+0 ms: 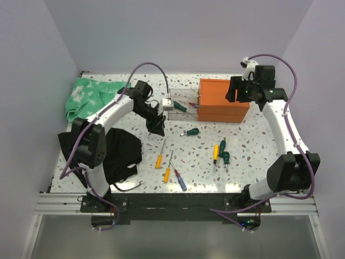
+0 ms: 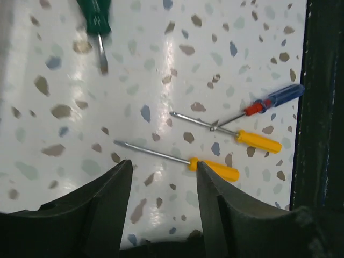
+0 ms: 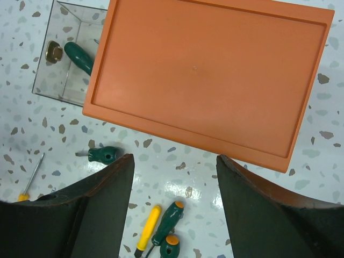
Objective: Sort the tools into containers
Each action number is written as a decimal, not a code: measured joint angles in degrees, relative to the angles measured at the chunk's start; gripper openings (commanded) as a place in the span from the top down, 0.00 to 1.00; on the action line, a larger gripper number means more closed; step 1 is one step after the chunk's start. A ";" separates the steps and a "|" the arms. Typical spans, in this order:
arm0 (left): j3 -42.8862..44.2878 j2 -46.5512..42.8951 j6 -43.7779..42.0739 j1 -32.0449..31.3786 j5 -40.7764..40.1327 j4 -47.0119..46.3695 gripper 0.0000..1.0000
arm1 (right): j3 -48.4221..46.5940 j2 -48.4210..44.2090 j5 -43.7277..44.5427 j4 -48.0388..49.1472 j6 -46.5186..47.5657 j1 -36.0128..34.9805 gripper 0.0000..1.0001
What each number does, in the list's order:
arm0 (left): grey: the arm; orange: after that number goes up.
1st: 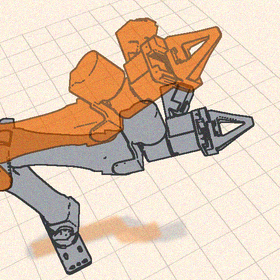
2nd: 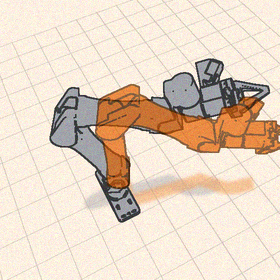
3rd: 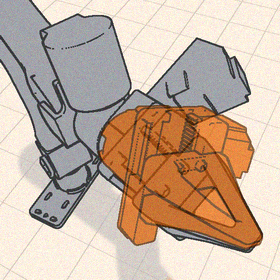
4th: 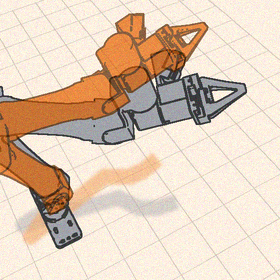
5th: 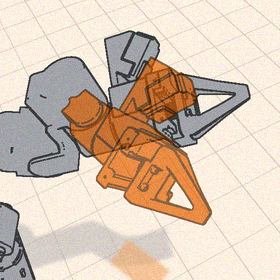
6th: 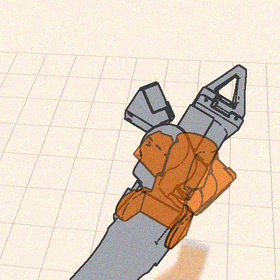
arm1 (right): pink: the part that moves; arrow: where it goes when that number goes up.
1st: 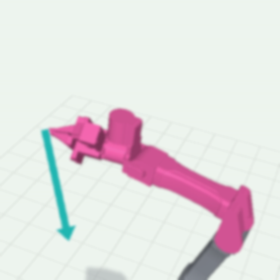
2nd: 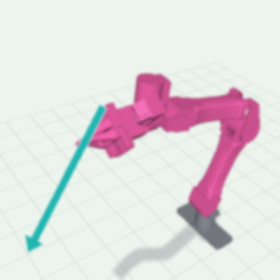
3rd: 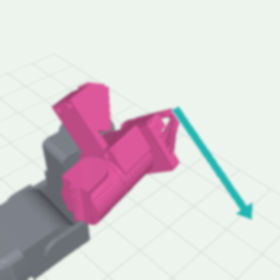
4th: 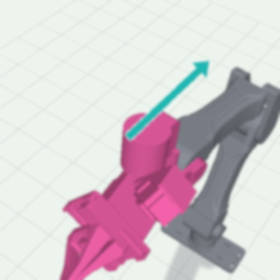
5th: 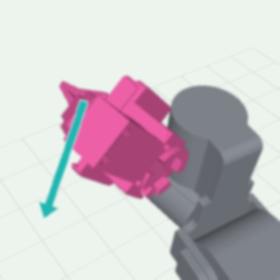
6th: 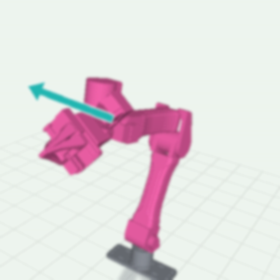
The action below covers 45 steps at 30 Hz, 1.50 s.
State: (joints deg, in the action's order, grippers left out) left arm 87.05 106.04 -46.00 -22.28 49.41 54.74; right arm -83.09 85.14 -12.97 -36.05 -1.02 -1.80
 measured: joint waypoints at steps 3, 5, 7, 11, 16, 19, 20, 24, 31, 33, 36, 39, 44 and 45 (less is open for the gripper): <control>-9.20 -1.99 6.16 -1.77 -6.75 -4.92 0.42 | -0.02 0.00 0.00 0.02 0.00 0.00 0.34; -15.39 -4.76 13.16 -2.95 -12.39 -9.57 0.41 | 0.00 0.00 0.00 -0.07 0.00 0.00 0.34; -18.53 -7.15 20.46 -4.07 -17.00 -12.22 0.41 | 0.00 0.00 0.00 -0.07 0.00 0.00 0.34; -19.34 -8.35 33.42 -6.34 -23.23 -16.68 0.39 | 0.00 0.00 0.00 -0.15 0.00 0.00 0.34; -20.50 -8.33 42.62 -10.38 -30.56 -18.43 0.40 | 0.00 0.00 -0.07 -0.20 0.00 0.00 0.34; -21.64 -8.33 45.42 -12.55 -32.89 -18.69 0.40 | 0.00 0.00 -0.13 -0.33 0.00 0.00 0.34; -22.03 -8.33 46.25 -13.14 -33.57 -18.71 0.40 | 0.00 0.00 -0.13 -0.33 0.00 0.00 0.34; -24.15 -8.33 49.42 -15.39 -37.48 -18.73 0.45 | -0.02 0.15 -0.24 -0.35 0.00 0.00 0.34; -27.36 -6.97 52.39 -17.53 -40.06 -18.43 0.93 | -0.02 2.29 -0.83 -0.42 -0.02 0.00 0.34; -27.06 -6.58 52.72 -17.49 -40.00 -18.51 1.00 | -0.02 2.71 -1.18 -0.39 -0.04 0.00 0.34; -26.23 -6.49 51.89 -17.44 -39.98 -18.29 1.00 | -0.02 2.84 -1.40 -0.37 -0.04 0.00 0.34; -24.35 -6.80 50.58 -16.13 -39.82 -17.42 1.00 | -0.02 2.84 -1.46 -0.37 -0.04 0.00 0.34; -15.02 -9.44 47.69 -7.23 -37.20 -15.26 1.00 | -0.04 2.84 -1.46 -0.33 -0.02 0.00 0.34; -12.20 -9.68 47.23 -5.49 -36.15 -15.54 1.00 | -0.04 2.84 -1.44 -0.33 0.00 0.00 0.34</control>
State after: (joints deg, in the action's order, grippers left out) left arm 74.85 96.36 1.23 -27.77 13.26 39.20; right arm -83.13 87.99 -14.41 -36.38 -1.02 -1.80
